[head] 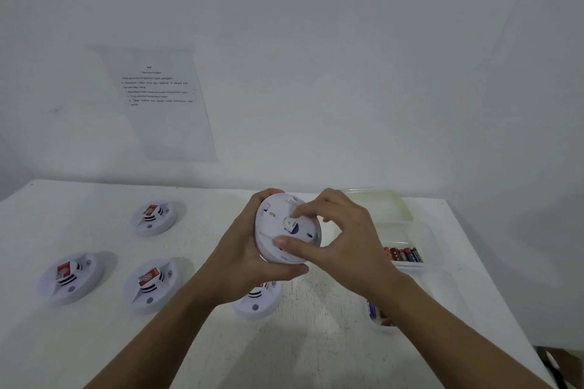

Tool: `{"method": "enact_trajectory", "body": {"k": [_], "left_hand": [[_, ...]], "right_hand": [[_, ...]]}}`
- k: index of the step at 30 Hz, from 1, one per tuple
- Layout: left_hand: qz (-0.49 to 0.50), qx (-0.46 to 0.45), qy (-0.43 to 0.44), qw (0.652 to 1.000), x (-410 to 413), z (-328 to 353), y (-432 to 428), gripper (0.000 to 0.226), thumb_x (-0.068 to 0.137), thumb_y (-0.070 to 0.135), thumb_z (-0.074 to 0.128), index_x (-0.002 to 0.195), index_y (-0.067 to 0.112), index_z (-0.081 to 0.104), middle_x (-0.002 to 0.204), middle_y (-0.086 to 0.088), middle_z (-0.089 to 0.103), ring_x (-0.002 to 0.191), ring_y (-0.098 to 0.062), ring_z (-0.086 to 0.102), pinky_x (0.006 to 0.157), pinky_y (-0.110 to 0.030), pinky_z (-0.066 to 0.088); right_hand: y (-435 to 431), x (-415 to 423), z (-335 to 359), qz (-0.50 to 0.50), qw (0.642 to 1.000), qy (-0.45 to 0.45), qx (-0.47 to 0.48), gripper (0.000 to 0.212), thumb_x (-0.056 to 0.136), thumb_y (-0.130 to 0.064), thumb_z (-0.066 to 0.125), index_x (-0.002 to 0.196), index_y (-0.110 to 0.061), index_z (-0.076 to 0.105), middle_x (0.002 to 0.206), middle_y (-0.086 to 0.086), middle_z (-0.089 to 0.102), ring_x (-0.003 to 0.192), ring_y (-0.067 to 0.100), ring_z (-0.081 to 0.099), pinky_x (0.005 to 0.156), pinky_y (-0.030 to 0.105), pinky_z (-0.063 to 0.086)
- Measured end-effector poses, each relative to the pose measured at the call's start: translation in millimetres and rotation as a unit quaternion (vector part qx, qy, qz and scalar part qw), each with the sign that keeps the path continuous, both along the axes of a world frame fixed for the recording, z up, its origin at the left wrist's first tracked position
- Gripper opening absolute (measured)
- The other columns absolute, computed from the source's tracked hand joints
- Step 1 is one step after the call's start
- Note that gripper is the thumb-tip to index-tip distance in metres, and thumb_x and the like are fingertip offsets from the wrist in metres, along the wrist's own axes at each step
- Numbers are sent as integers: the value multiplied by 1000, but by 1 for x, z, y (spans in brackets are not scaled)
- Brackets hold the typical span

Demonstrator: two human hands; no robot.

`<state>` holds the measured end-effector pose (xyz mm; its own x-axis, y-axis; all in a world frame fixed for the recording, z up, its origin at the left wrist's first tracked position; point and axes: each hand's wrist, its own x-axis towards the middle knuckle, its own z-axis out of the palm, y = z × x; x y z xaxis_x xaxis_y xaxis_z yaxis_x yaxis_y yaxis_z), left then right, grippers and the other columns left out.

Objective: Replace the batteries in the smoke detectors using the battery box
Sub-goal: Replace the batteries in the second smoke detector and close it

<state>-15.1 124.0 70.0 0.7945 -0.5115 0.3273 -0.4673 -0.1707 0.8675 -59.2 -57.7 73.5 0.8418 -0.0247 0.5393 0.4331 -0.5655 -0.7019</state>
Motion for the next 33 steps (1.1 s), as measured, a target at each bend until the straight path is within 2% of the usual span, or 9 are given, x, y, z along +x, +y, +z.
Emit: {"method": "enact_trajectory", "body": {"k": [4,9,13,18,21,26,30,33], "left_hand": [[0,5,2,1000,-2,0,-3,89,63,9,94,136,17,44,125,6,62,117,-22,62,90,-32,59],[-8,13,-7,1000,-2,2,-5,88,63,10,94,136,18,44,123,6,62,116,-24,61,90,-33,59],[-8,39,-14,999,0,-1,-9,89,64,15,94,136,24,44,122,9,62,115,-21,62,90,-34,59],[22,56,-40,997,0,-6,-14,86,63,20,95,134,22,46,120,9,63,111,-12,62,91,-25,57],[24,65,-64,996,1,-4,-14,85,62,26,95,131,28,46,113,16,63,108,-11,62,84,-18,57],[35,71,-90,993,2,-4,-15,79,60,35,91,122,44,42,112,23,60,107,-5,60,81,-10,53],[43,79,-94,991,3,-7,-15,77,60,42,89,120,47,41,108,25,61,107,-2,59,79,-8,52],[42,86,-99,990,6,-7,-15,77,58,55,82,121,51,39,115,30,56,108,-1,59,81,-7,51]], "right_hand": [[-1,1,2,-17,1000,-1,16,49,63,-46,91,103,-23,76,90,-9,64,89,10,59,71,9,42],[-1,3,5,-8,999,26,44,49,60,-36,95,103,-22,78,86,-2,59,88,11,60,71,8,41],[2,4,3,-14,995,51,88,50,57,-39,95,103,-24,80,80,-3,51,79,5,56,66,10,42],[4,7,-1,-71,995,25,64,47,57,-51,93,95,-27,79,80,-9,63,80,8,64,67,15,52],[3,7,0,-92,994,31,59,51,54,-63,85,88,-27,75,81,-13,68,77,6,65,64,19,54],[4,10,-2,-101,992,44,58,56,52,-69,78,84,-23,73,78,-12,69,73,5,65,63,22,56],[2,10,-4,-93,992,56,62,52,54,-65,82,85,-25,72,81,-12,69,75,6,66,60,16,52],[-1,11,-4,-62,993,67,69,45,61,-58,86,92,-28,71,88,-12,69,82,8,65,63,15,50]]}}
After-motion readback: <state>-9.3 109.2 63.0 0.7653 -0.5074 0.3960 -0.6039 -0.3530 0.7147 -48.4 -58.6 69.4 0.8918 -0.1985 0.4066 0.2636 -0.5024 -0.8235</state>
